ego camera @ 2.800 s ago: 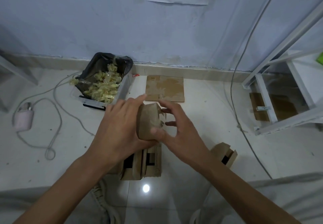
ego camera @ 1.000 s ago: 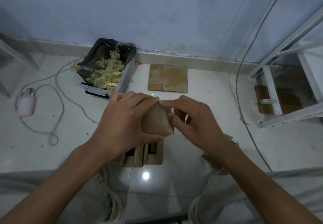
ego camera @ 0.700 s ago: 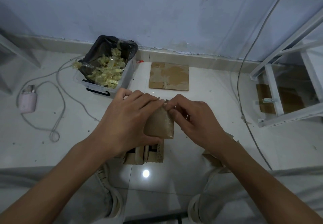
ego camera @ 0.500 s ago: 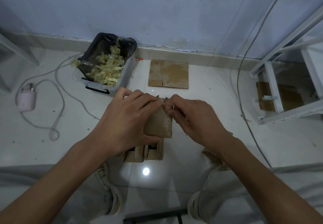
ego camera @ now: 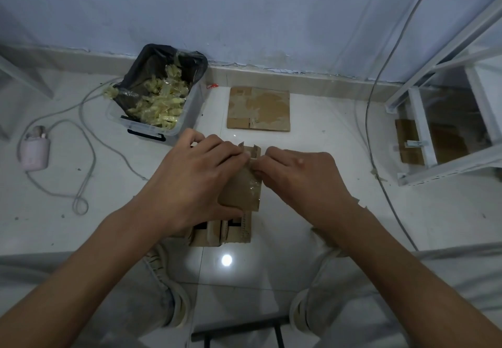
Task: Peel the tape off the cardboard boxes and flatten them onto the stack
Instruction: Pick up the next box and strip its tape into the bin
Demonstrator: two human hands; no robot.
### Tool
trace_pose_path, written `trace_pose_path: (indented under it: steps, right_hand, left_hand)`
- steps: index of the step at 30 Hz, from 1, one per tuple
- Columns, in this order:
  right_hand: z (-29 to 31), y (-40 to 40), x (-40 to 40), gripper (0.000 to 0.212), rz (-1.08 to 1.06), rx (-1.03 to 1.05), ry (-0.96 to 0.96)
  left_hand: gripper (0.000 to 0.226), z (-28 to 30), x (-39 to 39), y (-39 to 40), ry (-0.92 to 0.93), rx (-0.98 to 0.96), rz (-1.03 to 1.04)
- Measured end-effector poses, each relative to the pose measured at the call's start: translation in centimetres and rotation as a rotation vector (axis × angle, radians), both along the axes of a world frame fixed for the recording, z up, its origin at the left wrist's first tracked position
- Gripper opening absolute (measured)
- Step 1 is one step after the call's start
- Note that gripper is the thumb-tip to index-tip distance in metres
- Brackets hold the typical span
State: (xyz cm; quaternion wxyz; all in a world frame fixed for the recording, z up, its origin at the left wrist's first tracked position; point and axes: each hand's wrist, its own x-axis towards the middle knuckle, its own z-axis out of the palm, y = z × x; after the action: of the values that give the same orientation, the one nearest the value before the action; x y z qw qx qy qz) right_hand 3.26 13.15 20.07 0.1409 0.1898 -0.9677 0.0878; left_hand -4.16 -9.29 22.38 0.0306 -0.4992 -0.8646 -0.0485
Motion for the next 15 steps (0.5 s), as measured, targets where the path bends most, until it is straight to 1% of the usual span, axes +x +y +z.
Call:
trace_pose_path:
  steps: [3,6,8,10,11,13,15]
  right_hand:
    - [-0.3,-0.2,-0.2,0.006,0.026,-0.003,-0.012]
    - [-0.8,-0.4,-0.2,0.01,0.033,-0.017,-0.019]
    - [-0.8,-0.7,-0.2,0.015,0.028,-0.059,-0.062]
    - [-0.6,-0.8,-0.3,0.017,0.027,-0.12,-0.179]
    - [-0.3,-0.6,-0.4,0.016,0.019,-0.165,-0.273]
    - [0.5,0.3,-0.5,0.011,0.01,-0.303,-0.455]
    - [1.1,1.2,-0.4,0.006,0.015,-0.473,-0.532]
  left_hand:
    - [0.088,-0.4,-0.1,-0.2,0.032,-0.063,-0.075]
    - [0.086,-0.6,-0.1,-0.1,0.03,-0.071,-0.11]
    - [0.087,-0.8,-0.1,-0.1,0.017,-0.075,-0.116]
    - [0.087,-0.9,-0.2,-0.2,-0.014,-0.068,-0.122]
    - [0.087,-0.9,-0.3,-0.3,-0.034,-0.059,-0.123]
    - [0.089,-0.8,-0.4,-0.4,-0.087,-0.027,-0.119]
    - [0.091,-0.6,-0.4,-0.5,-0.146,0.022,-0.107]
